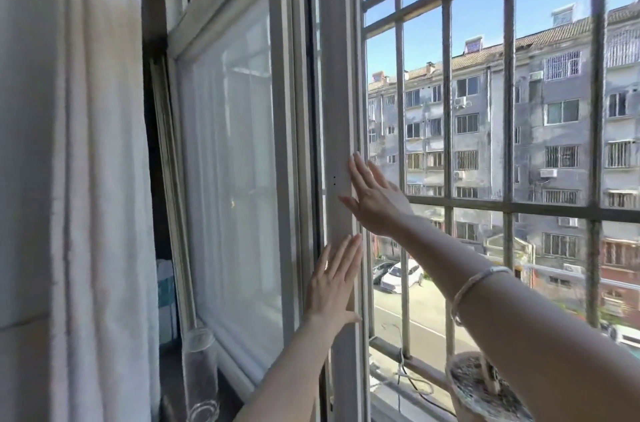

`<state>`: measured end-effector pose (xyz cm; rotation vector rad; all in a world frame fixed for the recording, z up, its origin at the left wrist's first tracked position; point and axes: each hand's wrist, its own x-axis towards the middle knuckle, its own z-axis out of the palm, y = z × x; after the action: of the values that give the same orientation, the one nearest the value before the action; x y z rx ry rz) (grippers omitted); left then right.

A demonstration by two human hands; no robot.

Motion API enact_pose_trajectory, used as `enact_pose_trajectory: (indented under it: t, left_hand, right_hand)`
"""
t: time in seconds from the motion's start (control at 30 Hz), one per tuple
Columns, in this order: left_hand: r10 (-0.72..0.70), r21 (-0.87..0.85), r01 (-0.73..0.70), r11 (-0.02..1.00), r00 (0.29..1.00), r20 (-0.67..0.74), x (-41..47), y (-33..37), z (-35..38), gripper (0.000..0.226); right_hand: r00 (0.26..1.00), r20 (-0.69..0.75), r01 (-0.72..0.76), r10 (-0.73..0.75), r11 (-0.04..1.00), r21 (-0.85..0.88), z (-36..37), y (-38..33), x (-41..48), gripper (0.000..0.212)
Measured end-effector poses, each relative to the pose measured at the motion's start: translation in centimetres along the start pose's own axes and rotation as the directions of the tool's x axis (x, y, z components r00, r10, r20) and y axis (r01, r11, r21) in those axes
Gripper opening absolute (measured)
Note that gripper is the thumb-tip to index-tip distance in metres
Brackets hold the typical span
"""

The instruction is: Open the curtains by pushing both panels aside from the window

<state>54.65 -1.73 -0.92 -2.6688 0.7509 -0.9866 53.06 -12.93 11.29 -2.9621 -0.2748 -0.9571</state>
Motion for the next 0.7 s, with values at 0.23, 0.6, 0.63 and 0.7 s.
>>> enact_pose_trajectory:
  t: [0.23,0.6,0.63,0.7]
  left_hand:
    - [0.009,0.098,-0.011,0.995,1.000,0.015,0.6,-2.2,1.2,0.128]
    - [-0.011,0.271,0.023,0.962,0.999,-0.045,1.2,-3.5,2.7,0.117]
    - [-0.014,0.262,0.024,0.965,0.999,-0.040,1.2,-3.5,2.6,0.116]
    - [-0.027,0.235,0.037,0.971,0.999,-0.046,1.1,-3.5,2.4,0.116]
  right_hand:
    - [0.998,-0.060,-0.004,0.006,0.999,0.034,0.4,0.6,2.9,0.066]
    - [0.999,-0.048,0.018,-0.012,0.991,0.131,1.8,-0.8,5.7,0.068]
    - [0.999,-0.051,0.013,-0.006,0.990,0.140,1.7,-0.9,5.6,0.069]
    - [0.999,-0.041,-0.003,0.009,0.991,0.133,1.6,-1.0,5.2,0.069]
